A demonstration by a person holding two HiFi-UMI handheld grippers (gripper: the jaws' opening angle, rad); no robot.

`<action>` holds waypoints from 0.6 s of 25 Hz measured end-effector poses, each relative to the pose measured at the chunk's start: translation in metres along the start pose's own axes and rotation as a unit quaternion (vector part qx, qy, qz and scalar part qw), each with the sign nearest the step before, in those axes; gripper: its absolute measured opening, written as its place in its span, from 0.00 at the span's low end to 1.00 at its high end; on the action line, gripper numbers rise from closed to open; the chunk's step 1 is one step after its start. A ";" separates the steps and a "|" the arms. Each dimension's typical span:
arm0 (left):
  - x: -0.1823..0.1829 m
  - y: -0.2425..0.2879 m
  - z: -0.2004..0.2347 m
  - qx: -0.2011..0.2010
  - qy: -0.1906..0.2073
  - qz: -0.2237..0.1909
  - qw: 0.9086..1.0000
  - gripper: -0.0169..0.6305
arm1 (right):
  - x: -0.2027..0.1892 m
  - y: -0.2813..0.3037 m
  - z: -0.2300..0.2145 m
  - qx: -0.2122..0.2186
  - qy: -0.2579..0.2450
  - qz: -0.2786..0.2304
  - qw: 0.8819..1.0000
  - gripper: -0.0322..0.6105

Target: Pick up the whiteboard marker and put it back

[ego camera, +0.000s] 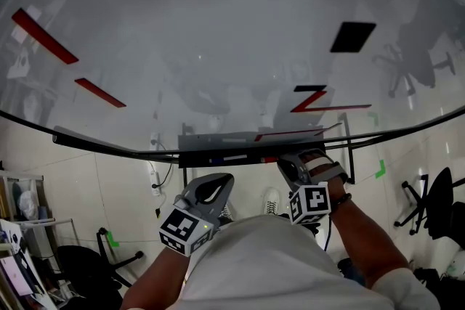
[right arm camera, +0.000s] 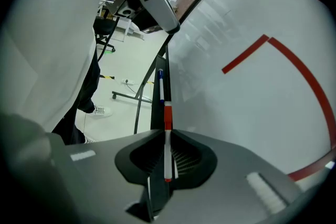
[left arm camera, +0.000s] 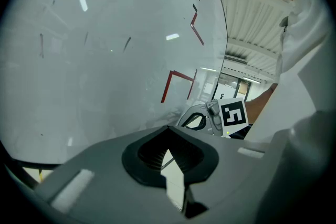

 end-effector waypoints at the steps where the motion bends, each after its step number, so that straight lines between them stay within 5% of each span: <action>1: 0.000 0.000 0.000 0.001 -0.001 0.000 1.000 0.05 | -0.001 0.002 0.000 0.001 0.002 0.003 1.000 0.11; 15: -0.001 -0.001 0.002 0.002 -0.005 -0.002 1.000 0.05 | -0.011 0.024 0.004 0.022 0.002 0.028 0.999 0.11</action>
Point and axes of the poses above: the fingertips, and each gripper's own axes: y forward along the fingers, z to its left, x out of its top, the point moved 3 cm from there along -y, backward along the fingers
